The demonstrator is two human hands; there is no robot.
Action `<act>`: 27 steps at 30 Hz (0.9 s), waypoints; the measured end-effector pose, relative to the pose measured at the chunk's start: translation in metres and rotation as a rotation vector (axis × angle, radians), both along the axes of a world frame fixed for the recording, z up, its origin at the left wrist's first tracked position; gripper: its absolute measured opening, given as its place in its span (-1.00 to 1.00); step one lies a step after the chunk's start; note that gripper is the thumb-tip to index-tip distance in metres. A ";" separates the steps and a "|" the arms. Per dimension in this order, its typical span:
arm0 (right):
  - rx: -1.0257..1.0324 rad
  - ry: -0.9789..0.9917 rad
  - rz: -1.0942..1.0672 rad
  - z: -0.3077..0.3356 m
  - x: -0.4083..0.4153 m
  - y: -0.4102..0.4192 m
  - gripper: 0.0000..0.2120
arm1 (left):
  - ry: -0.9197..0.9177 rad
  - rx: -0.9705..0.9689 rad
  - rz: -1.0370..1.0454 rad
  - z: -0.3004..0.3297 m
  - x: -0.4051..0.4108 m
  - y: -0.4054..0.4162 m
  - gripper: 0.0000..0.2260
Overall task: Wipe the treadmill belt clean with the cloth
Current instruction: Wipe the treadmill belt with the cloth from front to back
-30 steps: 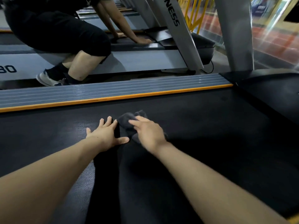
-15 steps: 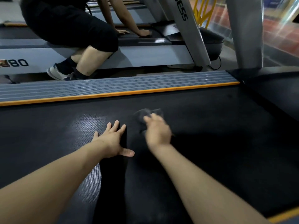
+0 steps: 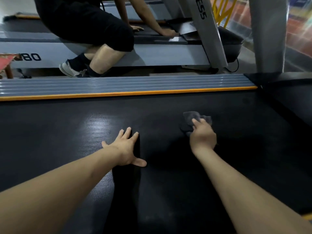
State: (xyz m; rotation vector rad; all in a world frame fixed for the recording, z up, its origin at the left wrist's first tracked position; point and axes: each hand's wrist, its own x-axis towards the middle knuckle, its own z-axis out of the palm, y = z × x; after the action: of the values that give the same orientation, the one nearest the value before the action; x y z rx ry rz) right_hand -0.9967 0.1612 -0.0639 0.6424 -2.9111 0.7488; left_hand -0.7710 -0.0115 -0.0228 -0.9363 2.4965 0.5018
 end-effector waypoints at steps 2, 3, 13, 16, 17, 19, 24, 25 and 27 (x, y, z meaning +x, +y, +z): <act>-0.043 -0.008 0.128 -0.004 0.047 -0.035 -0.64 | 0.015 -0.001 0.026 -0.003 0.002 0.002 0.21; -0.043 -0.020 0.232 -0.004 0.074 -0.050 -0.61 | 0.029 -0.011 0.038 -0.004 0.003 0.003 0.22; 0.054 0.062 0.158 0.000 -0.008 0.031 -0.61 | 0.064 -0.010 0.041 -0.009 0.000 0.000 0.19; 0.072 0.044 -0.005 0.006 -0.004 0.029 -0.61 | 0.087 -0.016 0.034 -0.013 -0.001 -0.002 0.15; 0.056 0.073 0.015 0.006 0.011 0.017 -0.63 | 0.088 -0.018 0.032 -0.014 -0.001 -0.003 0.16; 0.054 0.107 0.125 0.007 0.053 -0.016 -0.70 | 0.087 -0.018 0.035 -0.015 0.000 -0.004 0.16; -0.024 0.059 0.576 0.002 0.113 -0.042 -0.58 | 0.091 -0.019 0.036 -0.011 0.002 -0.001 0.16; -0.022 0.091 0.607 0.002 0.099 -0.030 -0.61 | 0.085 -0.009 0.038 -0.011 0.003 0.000 0.18; 0.048 0.163 0.537 0.000 0.063 0.004 -0.64 | 0.071 0.007 0.044 -0.009 0.004 0.002 0.20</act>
State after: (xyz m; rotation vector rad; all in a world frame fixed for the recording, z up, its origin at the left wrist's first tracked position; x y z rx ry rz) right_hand -0.9341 0.1652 -0.0642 1.4470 -2.6272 0.6237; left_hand -0.7671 -0.0096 -0.0316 -0.9890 2.5403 0.5674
